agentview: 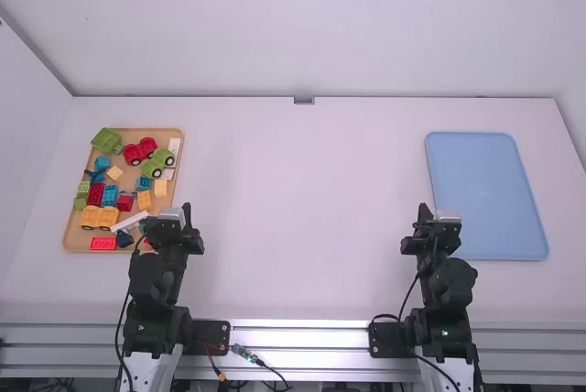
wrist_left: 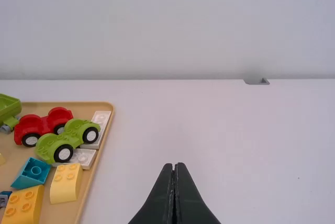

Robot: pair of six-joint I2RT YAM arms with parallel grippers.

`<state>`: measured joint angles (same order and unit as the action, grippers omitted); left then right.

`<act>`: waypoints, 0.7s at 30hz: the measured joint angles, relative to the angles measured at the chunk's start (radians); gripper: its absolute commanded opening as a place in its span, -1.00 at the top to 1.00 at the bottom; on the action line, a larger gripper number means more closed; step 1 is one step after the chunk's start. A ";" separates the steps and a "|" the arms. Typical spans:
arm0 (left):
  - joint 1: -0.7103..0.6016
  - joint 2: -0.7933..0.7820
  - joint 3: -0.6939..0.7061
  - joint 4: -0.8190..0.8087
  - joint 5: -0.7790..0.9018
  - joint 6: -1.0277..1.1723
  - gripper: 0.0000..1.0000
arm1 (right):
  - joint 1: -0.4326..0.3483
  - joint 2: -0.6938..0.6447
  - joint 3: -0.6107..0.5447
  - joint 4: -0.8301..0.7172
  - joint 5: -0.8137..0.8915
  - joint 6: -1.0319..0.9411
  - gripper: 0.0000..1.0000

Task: Assemble lego blocks to make yellow taxi

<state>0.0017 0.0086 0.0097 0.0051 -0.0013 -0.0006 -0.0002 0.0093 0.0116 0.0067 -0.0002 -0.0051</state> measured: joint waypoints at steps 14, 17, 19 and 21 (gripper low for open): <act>-0.036 0.090 0.060 -0.058 0.069 -0.045 0.77 | -0.026 0.089 0.059 0.095 -0.054 0.063 0.77; -0.037 0.120 0.093 -0.049 0.071 -0.054 0.71 | -0.031 0.120 0.087 0.123 -0.061 0.068 0.71; -0.037 0.134 0.108 -0.038 0.068 -0.057 0.68 | -0.031 0.134 0.102 0.134 -0.060 0.071 0.68; -0.037 0.151 0.125 -0.025 0.068 -0.056 0.65 | -0.031 0.150 0.119 0.153 -0.062 0.080 0.65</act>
<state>-0.0349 0.1596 0.1349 -0.0196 0.0666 -0.0570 -0.0311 0.1589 0.1310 0.1593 -0.0620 0.0753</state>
